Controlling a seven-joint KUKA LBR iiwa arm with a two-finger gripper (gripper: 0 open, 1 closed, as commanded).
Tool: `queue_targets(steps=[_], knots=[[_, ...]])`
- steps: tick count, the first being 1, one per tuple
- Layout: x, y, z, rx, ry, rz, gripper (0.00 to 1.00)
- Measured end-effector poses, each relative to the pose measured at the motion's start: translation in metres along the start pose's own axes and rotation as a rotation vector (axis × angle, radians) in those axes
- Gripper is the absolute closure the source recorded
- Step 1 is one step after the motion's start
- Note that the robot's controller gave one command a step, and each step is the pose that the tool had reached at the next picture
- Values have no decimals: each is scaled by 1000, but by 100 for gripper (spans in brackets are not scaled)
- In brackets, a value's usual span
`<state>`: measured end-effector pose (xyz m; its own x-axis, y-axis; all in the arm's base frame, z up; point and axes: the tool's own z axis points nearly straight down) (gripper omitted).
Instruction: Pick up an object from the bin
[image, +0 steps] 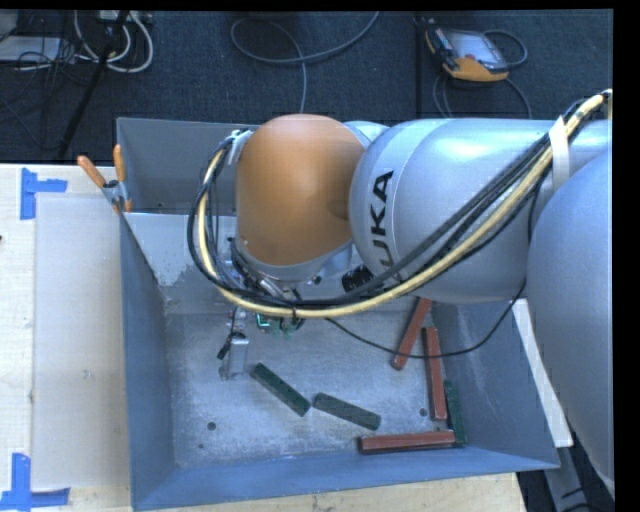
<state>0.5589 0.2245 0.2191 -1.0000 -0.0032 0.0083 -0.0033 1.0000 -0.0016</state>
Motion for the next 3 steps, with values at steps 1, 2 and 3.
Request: queue_targets(steps=[1, 2, 3], knots=[[-20, -105, 105, 3, 0, -155, 0], [17, -91, 153, -1, 0, -170, 0], [27, -158, 151, 0, -5, 26, 0]])
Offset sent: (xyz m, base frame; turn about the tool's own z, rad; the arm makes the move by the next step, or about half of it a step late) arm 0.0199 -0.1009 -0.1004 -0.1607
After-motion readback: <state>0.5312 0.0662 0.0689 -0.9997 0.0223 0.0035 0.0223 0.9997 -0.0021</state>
